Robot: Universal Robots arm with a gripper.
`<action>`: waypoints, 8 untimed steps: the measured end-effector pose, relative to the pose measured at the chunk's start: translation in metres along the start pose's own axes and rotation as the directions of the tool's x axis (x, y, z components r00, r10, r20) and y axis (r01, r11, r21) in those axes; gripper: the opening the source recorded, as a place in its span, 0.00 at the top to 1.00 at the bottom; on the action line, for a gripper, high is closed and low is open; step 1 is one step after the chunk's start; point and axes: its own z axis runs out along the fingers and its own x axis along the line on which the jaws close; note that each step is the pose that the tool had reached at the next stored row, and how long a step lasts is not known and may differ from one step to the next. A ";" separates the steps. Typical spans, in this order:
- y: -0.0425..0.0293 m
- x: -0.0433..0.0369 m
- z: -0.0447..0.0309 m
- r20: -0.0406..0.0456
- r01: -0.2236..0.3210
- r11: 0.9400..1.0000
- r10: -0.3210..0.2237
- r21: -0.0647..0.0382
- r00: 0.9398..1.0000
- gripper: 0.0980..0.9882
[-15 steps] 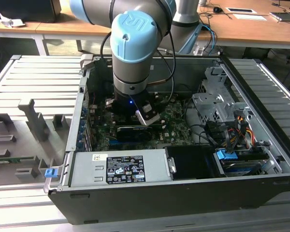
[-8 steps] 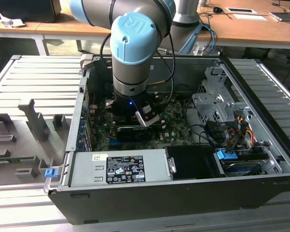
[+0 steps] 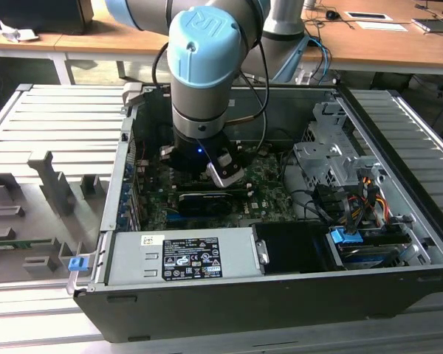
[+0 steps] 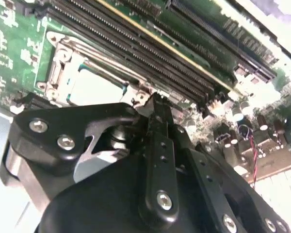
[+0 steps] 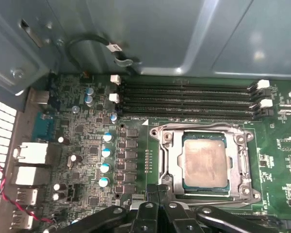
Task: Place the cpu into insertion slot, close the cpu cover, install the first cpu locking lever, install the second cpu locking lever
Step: 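Install the second cpu locking lever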
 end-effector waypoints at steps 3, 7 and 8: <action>0.0014 0.0001 -0.0047 0.000 0.000 1.000 0.000 0.000 1.000 0.99; 0.0032 0.0001 -0.0107 0.000 0.000 1.000 0.000 0.000 1.000 0.99; 0.0041 0.0001 -0.0137 0.000 0.000 1.000 0.000 0.000 1.000 0.99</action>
